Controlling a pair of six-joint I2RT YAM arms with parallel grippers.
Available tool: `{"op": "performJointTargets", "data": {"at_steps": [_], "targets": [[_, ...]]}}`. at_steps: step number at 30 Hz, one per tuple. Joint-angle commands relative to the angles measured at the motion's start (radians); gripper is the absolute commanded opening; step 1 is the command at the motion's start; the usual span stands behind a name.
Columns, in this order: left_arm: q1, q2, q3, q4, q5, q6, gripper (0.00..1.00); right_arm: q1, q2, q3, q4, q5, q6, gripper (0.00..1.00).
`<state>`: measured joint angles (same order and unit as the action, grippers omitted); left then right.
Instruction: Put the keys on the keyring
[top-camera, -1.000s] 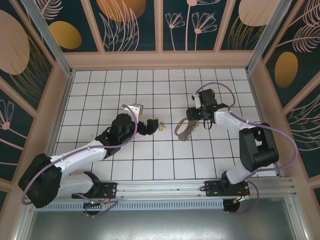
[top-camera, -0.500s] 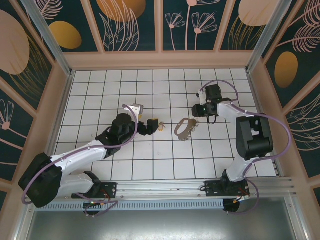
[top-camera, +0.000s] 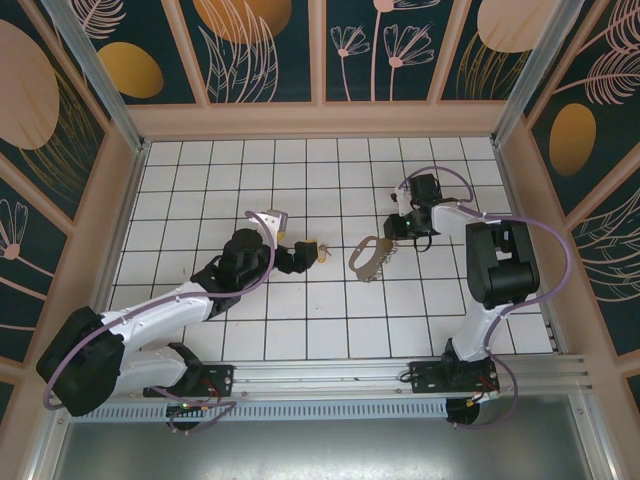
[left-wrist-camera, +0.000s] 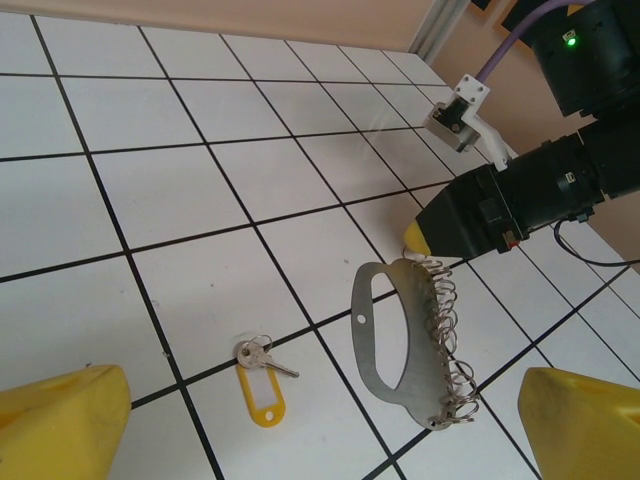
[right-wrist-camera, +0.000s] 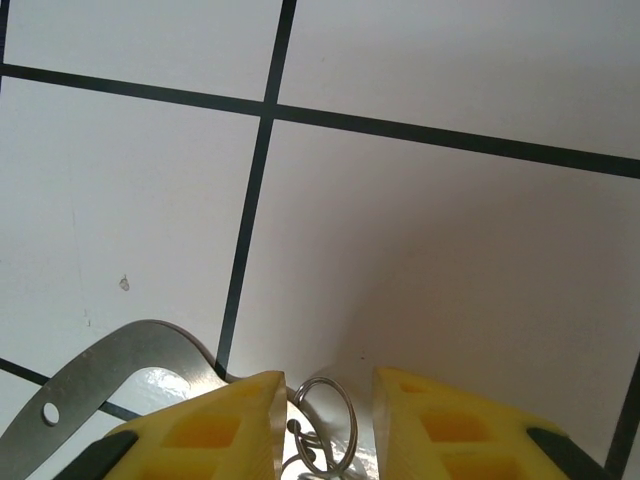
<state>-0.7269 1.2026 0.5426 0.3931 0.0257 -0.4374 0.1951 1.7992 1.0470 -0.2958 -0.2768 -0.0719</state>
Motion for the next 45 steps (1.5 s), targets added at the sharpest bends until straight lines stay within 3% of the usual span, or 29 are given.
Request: {"op": "performJointTargets", "data": {"at_steps": [1, 11, 18, 31, 37, 45], "targets": [[-0.007, -0.026, -0.013, 0.031, 0.015, 0.029, 0.99, -0.008, 0.009, -0.013, -0.002, -0.038, 0.011, 0.29], [-0.007, -0.045, -0.024, 0.046, 0.024, 0.031, 0.99, -0.008, 0.009, -0.024, -0.013, -0.020, 0.006, 0.26], [-0.008, -0.061, -0.027, 0.034, 0.016, 0.033, 0.99, -0.008, 0.005, -0.028, -0.015, -0.024, 0.004, 0.15], [-0.007, -0.099, -0.012, -0.018, -0.017, 0.062, 0.99, -0.005, -0.002, -0.028, -0.019, -0.044, 0.001, 0.10], [-0.007, -0.098, -0.012, -0.022, -0.016, 0.060, 0.99, 0.009, -0.055, -0.032, -0.034, -0.055, -0.004, 0.00], [-0.008, -0.118, -0.015, -0.045, -0.021, 0.062, 0.99, 0.065, -0.173, -0.058, -0.040, -0.084, -0.022, 0.00]]}}
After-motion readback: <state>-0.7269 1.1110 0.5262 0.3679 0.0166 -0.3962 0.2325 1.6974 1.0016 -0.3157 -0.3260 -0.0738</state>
